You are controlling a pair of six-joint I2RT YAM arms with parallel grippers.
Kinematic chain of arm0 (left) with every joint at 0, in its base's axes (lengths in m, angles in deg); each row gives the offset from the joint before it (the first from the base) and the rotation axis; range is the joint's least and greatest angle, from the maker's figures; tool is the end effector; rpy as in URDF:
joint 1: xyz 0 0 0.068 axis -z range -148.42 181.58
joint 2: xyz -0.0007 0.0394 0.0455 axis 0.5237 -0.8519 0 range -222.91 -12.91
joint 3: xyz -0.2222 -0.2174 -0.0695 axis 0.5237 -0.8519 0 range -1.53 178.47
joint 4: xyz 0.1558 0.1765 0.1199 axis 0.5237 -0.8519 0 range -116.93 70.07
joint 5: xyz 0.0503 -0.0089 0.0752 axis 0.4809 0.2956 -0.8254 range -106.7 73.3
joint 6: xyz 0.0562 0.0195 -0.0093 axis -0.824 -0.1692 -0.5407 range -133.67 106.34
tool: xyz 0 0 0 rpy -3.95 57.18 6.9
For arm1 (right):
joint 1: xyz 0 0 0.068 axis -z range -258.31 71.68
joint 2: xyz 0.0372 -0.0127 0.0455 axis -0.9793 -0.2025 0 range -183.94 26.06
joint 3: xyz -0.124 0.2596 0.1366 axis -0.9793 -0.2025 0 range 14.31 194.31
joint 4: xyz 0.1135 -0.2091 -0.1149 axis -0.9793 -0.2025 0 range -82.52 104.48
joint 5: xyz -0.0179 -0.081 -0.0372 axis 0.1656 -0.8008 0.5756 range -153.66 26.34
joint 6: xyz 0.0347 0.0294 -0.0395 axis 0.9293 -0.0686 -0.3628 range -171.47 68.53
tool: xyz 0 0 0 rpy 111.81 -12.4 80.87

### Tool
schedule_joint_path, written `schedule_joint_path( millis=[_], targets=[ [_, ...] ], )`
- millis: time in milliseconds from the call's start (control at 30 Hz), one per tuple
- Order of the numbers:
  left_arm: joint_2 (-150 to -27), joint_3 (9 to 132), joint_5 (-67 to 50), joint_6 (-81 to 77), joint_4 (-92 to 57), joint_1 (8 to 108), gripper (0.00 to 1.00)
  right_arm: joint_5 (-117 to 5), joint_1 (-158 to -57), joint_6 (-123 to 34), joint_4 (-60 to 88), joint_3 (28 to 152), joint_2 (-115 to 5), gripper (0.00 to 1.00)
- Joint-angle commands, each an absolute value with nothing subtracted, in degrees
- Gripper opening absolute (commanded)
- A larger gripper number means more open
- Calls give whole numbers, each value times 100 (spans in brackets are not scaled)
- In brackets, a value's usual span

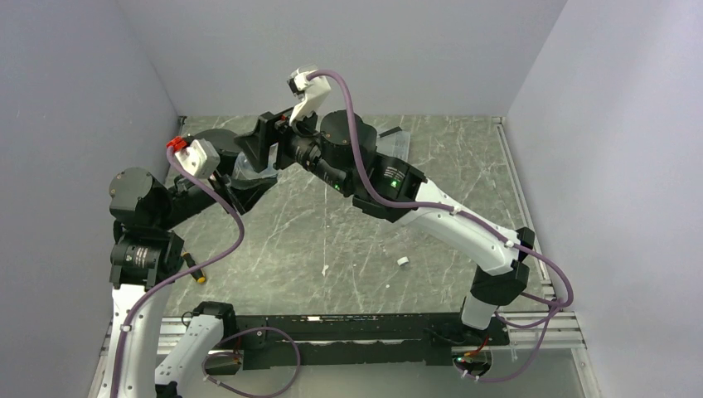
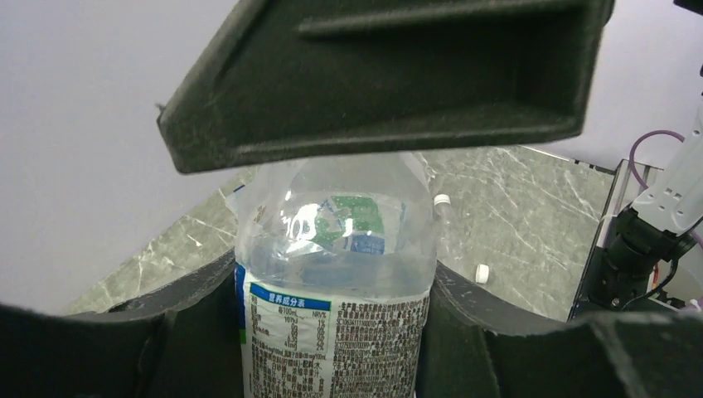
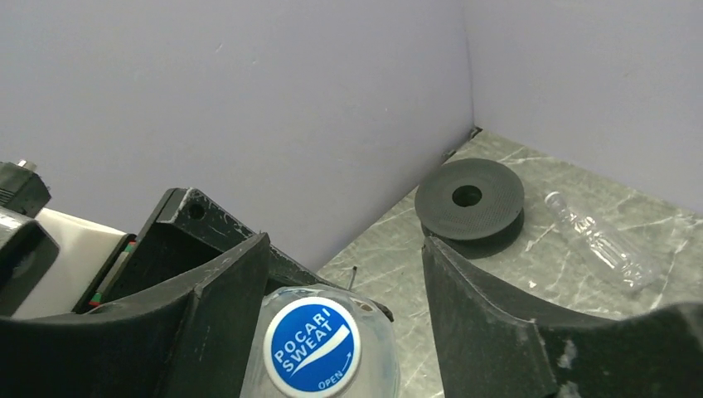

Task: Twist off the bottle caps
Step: Unscrew the bottle cap from the plastic bottle.

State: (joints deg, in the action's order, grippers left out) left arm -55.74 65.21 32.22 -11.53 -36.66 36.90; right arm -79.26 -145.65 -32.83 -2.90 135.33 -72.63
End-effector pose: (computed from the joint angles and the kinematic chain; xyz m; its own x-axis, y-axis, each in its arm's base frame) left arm 0.0932 -0.0425 0.4932 0.0943 -0.0334 -0.9950 0.8097 0.5840 0.0571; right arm 0.1615 0.3552 0.5806 -0.2196 0.2729 -0.9366 -0.7549 0.5606 0.3404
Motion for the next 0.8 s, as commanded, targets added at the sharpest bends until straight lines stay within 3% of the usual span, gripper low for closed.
schedule_joint_path(
  millis=[0, 267, 400, 533, 767],
  targets=[
    [-5514, 6501, 3059, -1296, -3567, 3668, 0, -7986, -14591, -3169, -114, 13816, -7098, 66],
    [-5500, 6465, 3044, -1222, -3550, 3668, 0, -7778, -14590, -2950, 87, 13585, -7129, 20],
    [-5506, 6472, 3085, -1148, -3584, 3670, 0, -7741, -14577, -3065, 164, 13571, -7081, 1],
    [-5557, 6516, 3357, -821, -3572, 3671, 0, -7054, -14408, -3258, 359, 13593, -6959, 0],
    [-5732, 6628, 5057, 812, -2708, 3674, 0, -3720, -13785, -3125, 2233, 12314, -6188, 0]
  ],
)
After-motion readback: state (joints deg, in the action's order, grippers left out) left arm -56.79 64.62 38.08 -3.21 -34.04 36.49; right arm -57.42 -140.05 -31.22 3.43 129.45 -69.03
